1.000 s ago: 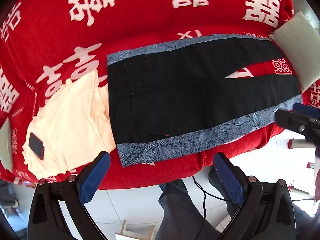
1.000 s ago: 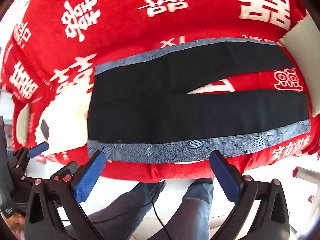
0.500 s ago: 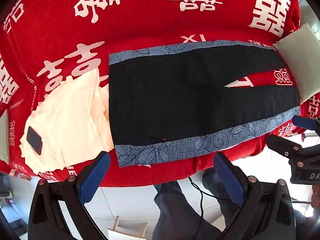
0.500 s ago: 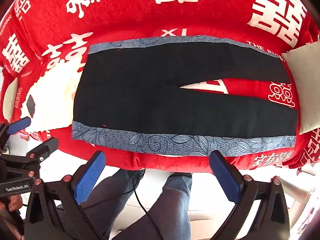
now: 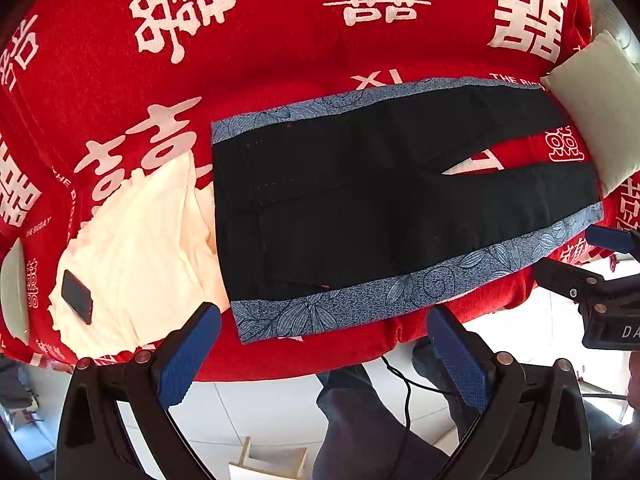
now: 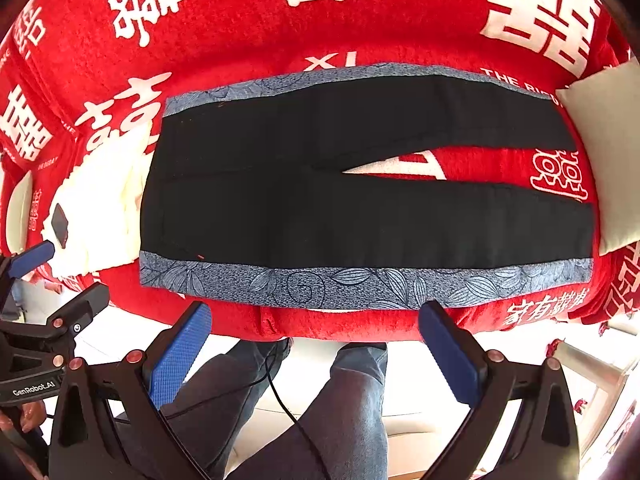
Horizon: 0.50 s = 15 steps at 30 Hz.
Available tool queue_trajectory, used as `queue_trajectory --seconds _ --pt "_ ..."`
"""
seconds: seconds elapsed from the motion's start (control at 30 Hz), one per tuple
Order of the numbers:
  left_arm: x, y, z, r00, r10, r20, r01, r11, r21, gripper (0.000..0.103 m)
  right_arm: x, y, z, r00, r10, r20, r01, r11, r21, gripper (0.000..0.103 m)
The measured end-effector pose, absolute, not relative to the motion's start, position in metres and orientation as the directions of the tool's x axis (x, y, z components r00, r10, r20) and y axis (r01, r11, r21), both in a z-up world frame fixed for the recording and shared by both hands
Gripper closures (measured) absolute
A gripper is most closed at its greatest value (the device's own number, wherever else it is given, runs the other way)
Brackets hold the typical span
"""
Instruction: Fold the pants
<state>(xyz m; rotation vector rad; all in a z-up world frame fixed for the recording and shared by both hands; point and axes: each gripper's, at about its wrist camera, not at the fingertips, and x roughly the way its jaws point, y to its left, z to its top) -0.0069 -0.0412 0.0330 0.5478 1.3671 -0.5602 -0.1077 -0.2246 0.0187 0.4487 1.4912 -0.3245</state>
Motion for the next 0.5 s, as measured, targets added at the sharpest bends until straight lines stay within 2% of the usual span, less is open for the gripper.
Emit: queue_trajectory --seconds 0.5 --pt "-0.0079 -0.0366 0.0373 0.141 -0.053 -0.989 0.628 0.777 0.048 0.000 -0.1082 -0.2218 0.0278 0.067 -0.007 -0.998 0.447 0.894 0.024 0.000"
